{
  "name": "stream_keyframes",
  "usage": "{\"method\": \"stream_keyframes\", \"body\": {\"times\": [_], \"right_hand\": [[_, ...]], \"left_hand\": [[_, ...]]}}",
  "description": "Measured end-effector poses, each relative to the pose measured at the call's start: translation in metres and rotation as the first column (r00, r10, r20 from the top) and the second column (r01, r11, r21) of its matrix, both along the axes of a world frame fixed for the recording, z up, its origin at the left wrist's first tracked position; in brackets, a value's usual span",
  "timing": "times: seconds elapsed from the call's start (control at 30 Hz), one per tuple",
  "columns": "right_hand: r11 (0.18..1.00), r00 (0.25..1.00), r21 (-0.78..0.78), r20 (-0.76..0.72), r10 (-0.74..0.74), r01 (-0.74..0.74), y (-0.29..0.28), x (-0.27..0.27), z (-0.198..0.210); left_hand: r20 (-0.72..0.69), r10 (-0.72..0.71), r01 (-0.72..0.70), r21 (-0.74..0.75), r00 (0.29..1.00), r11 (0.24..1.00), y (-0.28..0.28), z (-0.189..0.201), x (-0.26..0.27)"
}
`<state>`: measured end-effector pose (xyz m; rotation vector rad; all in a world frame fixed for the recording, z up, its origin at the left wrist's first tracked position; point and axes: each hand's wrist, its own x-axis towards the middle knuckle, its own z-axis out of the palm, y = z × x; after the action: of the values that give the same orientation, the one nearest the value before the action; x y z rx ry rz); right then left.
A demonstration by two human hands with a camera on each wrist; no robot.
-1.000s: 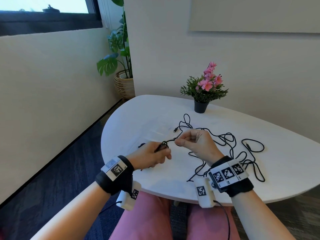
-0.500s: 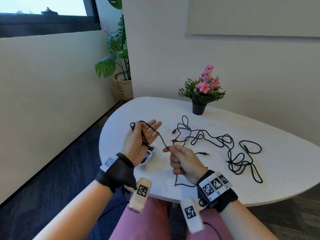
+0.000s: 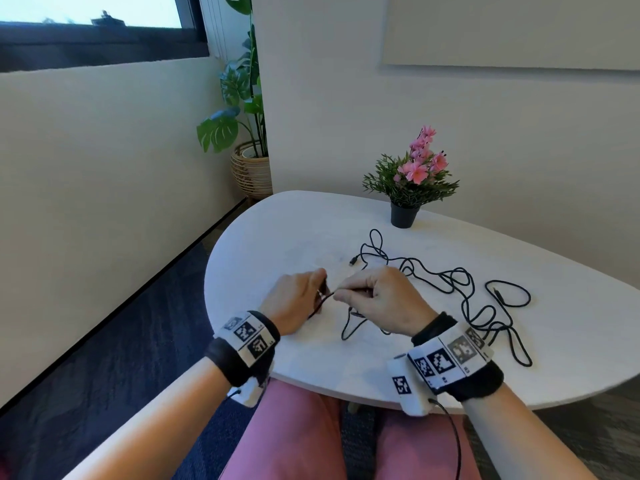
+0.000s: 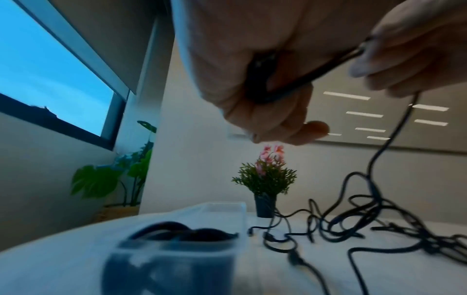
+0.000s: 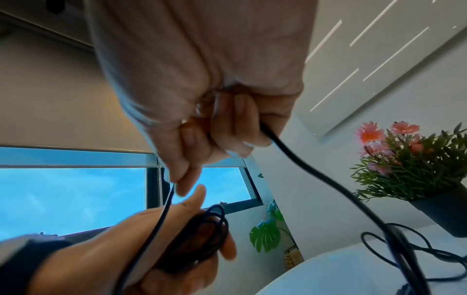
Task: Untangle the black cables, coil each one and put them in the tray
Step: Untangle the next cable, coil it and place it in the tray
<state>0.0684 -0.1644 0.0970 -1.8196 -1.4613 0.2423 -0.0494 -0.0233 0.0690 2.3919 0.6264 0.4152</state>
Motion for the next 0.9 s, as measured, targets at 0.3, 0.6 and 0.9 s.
{"method": "stream_keyframes", "body": {"times": [0.3, 0.6, 0.9], "right_hand": [[0.938, 0.833, 0.186, -0.532, -0.155, 0.293, 0.003, 0.028, -0.025], [0.956, 0.796, 0.187, -0.601, -0.070, 0.226, 0.006, 0.021, -0.031], [0.983, 0.962, -0.116, -0.251, 0.107, -0.140, 0.018, -0.011, -0.041]], "left_hand": [[0.074, -0.332, 0.336, -0.336, 0.941, 0.880, -0.025, -0.007, -0.002], [0.442, 0.344, 0.317, -0.876, 0.828, 0.364, -0.016, 0.007, 0.010], [0.424, 0.597, 0.320, -0.905, 0.681, 0.279, -0.004, 0.018, 0.017]]}}
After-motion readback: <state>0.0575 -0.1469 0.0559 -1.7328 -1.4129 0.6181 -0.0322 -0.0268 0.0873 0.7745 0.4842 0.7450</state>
